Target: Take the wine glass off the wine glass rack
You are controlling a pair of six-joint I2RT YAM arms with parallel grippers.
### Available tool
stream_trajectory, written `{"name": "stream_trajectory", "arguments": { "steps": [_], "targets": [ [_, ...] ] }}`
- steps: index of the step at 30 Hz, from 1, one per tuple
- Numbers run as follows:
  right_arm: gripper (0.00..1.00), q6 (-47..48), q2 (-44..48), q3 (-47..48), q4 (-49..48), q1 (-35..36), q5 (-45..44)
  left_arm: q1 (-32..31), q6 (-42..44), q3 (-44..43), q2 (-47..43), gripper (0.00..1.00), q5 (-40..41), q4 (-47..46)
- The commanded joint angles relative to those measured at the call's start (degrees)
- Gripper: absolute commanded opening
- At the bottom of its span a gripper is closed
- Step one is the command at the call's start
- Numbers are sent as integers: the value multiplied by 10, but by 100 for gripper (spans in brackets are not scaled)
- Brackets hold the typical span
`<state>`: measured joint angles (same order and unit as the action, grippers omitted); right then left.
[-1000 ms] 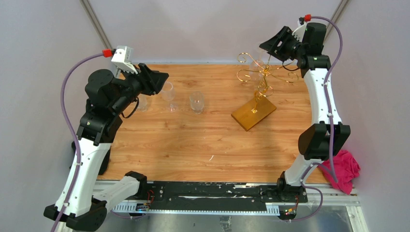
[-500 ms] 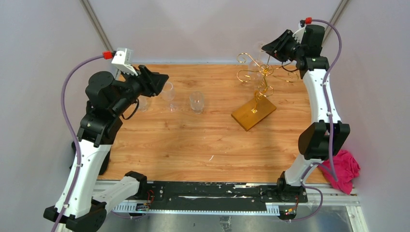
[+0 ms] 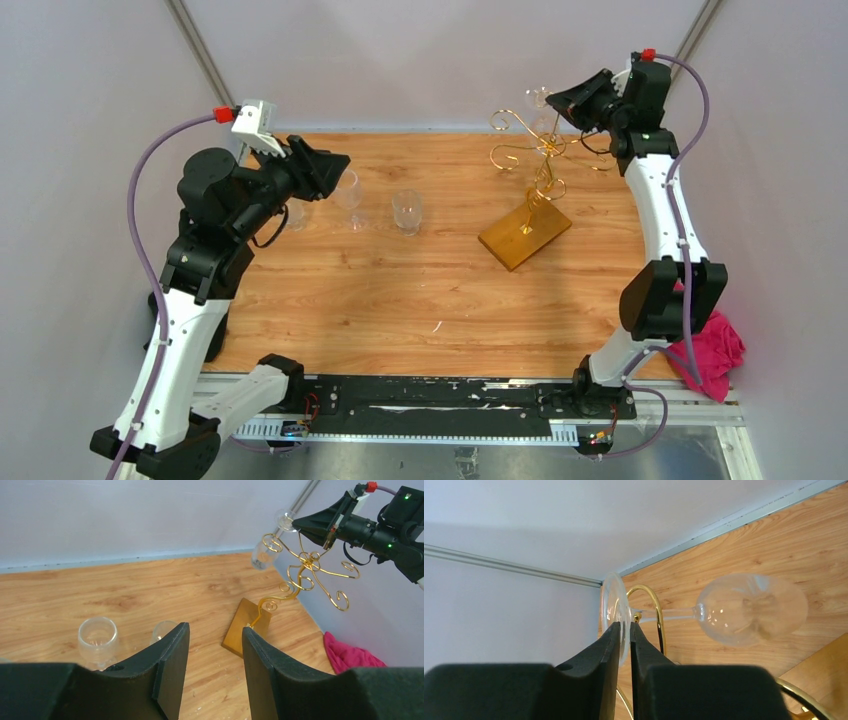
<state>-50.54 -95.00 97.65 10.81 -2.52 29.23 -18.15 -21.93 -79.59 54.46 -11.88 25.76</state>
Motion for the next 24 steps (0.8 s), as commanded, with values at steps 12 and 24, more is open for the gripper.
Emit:
{"name": "stream_trajectory", "arguments": {
  "steps": [12,24],
  "targets": [
    [0,-70,16,-8,-19,2,14,-3,-8,12,-13,49,-5,-14],
    [0,-229,9,-51,-192,2,101,-3,-9,11,-9,51,-7,-2]
  ]
}}
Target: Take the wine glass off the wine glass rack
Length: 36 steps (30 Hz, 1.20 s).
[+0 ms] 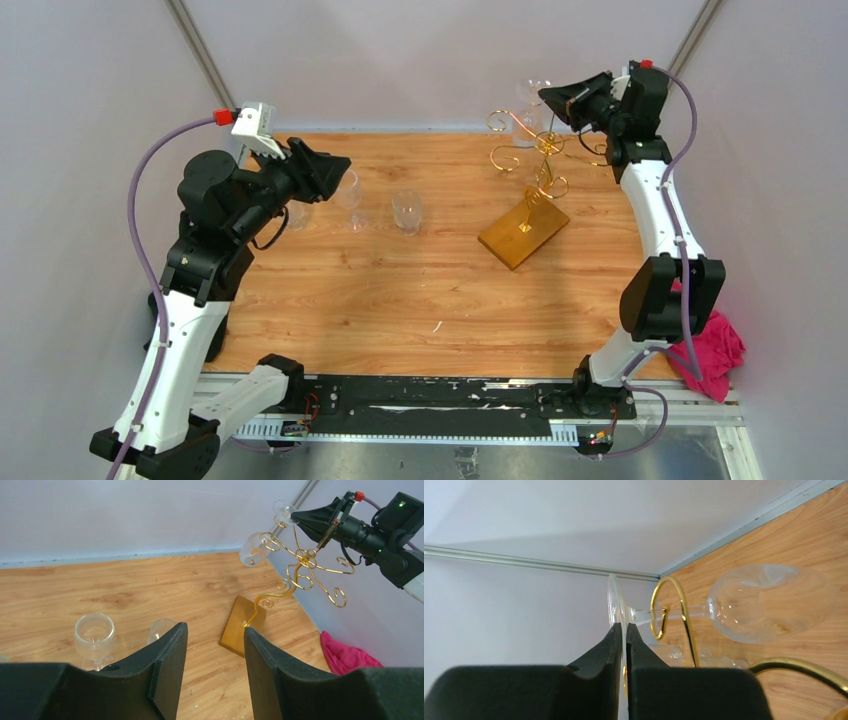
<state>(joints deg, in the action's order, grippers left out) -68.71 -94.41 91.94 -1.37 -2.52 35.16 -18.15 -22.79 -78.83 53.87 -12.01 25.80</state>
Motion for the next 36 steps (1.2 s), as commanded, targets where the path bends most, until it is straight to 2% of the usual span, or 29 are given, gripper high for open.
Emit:
{"name": "stream_trajectory", "arguments": {
  "steps": [1,13,36],
  "targets": [
    [0,-46,2,8,-70,2,42,-3,-1,3,-3,51,-5,-2],
    [0,-52,-21,12,-77,2,38,-3,1,7,-3,52,-1,-2],
    [0,-20,9,16,-57,-27,-4,-3,1,3,10,54,-19,-1]
  ]
}}
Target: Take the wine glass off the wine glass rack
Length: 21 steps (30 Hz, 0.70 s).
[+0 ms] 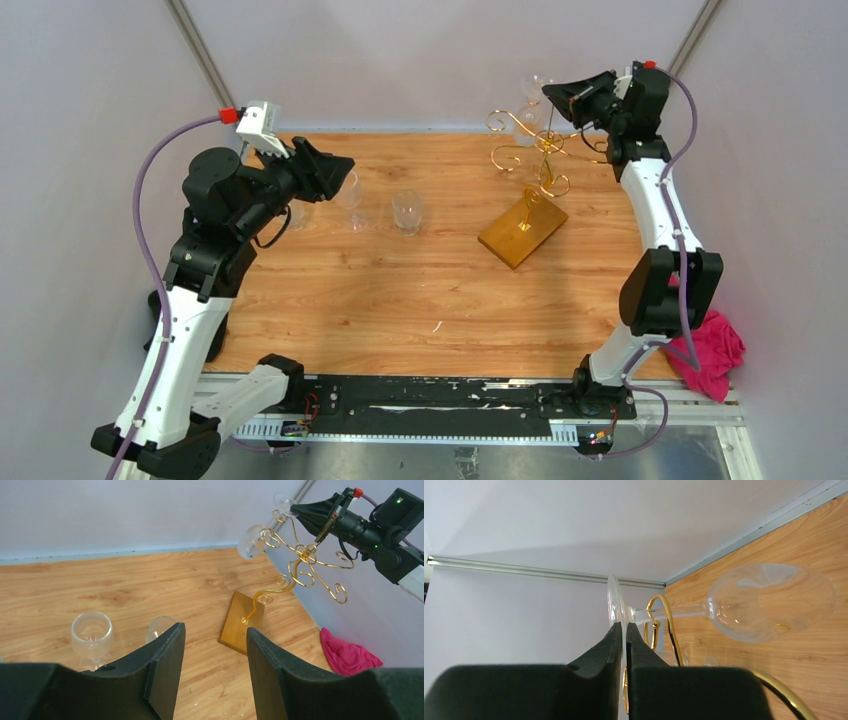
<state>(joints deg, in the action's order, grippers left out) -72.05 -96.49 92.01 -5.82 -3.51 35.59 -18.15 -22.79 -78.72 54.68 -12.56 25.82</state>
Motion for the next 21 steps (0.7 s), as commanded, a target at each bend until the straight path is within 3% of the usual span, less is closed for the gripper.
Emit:
{"name": "stream_trajectory", "arguments": {
  "steps": [1,10,15,21],
  "targets": [
    [0,17,32,17,-8,-20,-10,-3,1,1,3,54,-16,-2],
    [0,37,52,20,15,-27,-16,-3,-2,5,1,57,-26,-8],
    [0,37,74,6,19,-28,1,-3,-6,12,0,68,-30,-19],
    [0,39,111,-26,19,-28,19,-3,-12,17,4,71,-30,-32]
  ]
}}
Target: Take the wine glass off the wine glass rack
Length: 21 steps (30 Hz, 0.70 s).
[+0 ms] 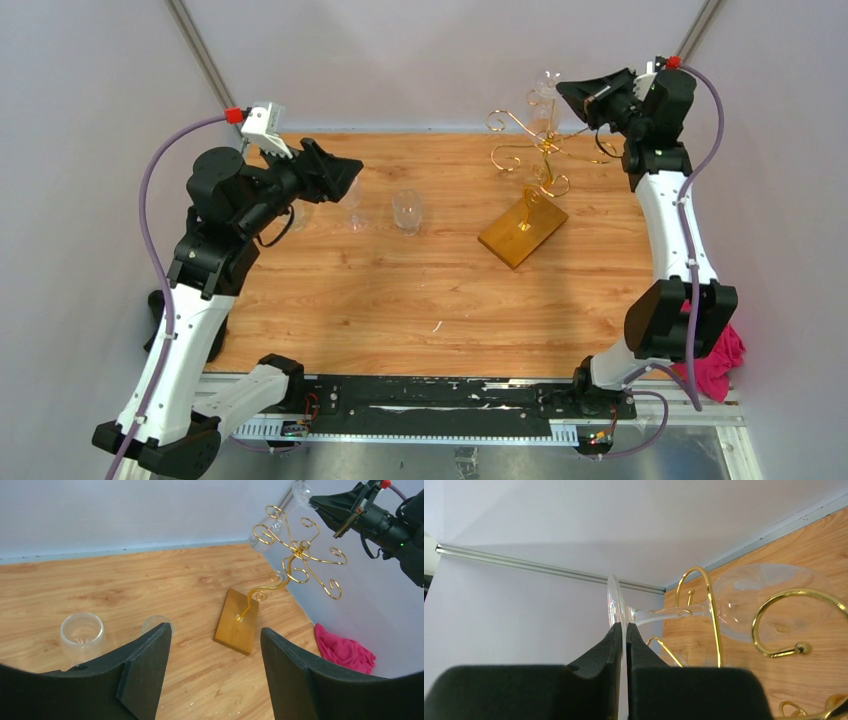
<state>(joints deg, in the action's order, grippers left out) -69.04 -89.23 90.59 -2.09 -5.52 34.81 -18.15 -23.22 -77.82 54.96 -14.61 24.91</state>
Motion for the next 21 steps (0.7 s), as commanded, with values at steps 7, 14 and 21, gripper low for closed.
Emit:
{"name": "stream_trajectory", "arguments": {
  "steps": [7,14,21],
  "targets": [
    [0,0,62,-36,-26,-4,51,-3,-16,14,3,74,-16,-35],
    [0,0,55,-25,-25,24,63,-3,-20,12,1,74,-20,-35],
    [0,11,14,35,-7,73,60,-3,-18,7,-4,74,-19,-28]
  ]
}}
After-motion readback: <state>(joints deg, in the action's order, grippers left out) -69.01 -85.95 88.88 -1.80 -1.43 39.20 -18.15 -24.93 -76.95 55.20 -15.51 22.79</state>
